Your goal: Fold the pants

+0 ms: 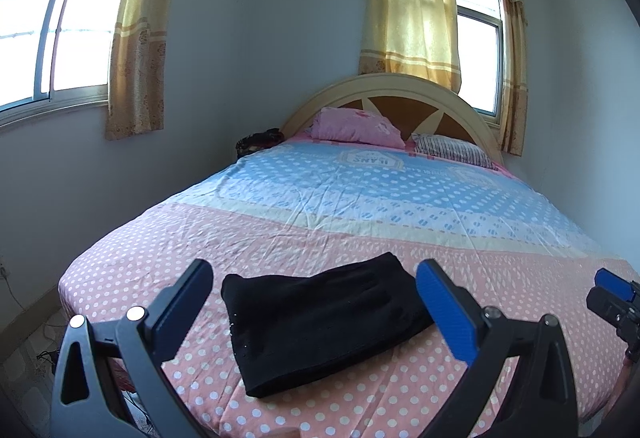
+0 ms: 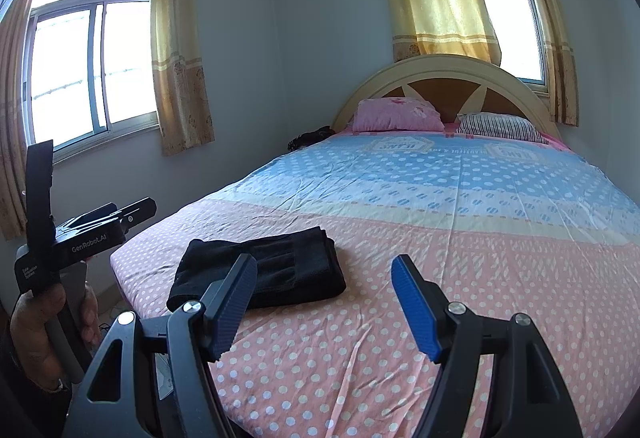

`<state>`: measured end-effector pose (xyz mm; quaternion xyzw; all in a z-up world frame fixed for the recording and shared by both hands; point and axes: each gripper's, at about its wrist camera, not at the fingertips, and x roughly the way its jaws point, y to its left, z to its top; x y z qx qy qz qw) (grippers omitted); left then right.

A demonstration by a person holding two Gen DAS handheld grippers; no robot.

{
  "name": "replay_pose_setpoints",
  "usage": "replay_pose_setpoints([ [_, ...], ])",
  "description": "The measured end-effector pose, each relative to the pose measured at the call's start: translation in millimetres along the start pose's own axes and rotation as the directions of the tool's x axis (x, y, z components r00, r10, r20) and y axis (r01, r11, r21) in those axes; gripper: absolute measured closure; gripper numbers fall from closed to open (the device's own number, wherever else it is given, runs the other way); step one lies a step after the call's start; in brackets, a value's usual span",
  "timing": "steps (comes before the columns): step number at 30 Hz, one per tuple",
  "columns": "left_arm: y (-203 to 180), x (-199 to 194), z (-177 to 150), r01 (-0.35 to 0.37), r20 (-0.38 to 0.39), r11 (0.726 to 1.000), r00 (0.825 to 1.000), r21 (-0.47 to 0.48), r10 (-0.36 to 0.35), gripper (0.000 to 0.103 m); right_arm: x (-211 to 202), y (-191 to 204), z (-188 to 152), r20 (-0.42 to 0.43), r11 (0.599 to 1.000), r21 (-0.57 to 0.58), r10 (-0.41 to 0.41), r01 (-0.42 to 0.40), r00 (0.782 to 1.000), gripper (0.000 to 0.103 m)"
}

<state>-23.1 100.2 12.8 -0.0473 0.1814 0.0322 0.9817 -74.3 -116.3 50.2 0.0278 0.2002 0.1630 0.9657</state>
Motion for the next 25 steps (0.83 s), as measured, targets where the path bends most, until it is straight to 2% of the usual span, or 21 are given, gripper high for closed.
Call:
replay_pose_setpoints([
  [7, -6.8, -4.5, 3.2, -0.026, 0.027, 0.999, 0.999, 0.027, 0.025, 0.000, -4.5, -1.4, -0.4, 0.012, 1.000, -0.002, -0.006, 0.006, 1.000, 0.032],
  [18, -3.1, 5.7, -1.0, -0.019, -0.012, 1.000, 1.000, 0.010, 0.019, 0.000, -1.3, 0.5, -5.4, -0.008, 1.000, -0.013, 0.000, 0.000, 1.000, 0.032],
  [23, -5.7, 7.5, -6.5, -0.025, -0.004, 0.999, 1.000, 0.034, 0.025, 0.000, 1.3, 0.8, -7.3, -0.018, 1.000, -0.019, -0.001, 0.001, 1.000, 0.032],
  [25, -7.0, 8.3, -7.6, -0.006, -0.004, 0.999, 1.000, 0.036, 0.007, 0.000, 0.6, 0.7, -7.0, -0.018, 1.000, -0.019, -0.004, 0.004, 1.000, 0.032],
])
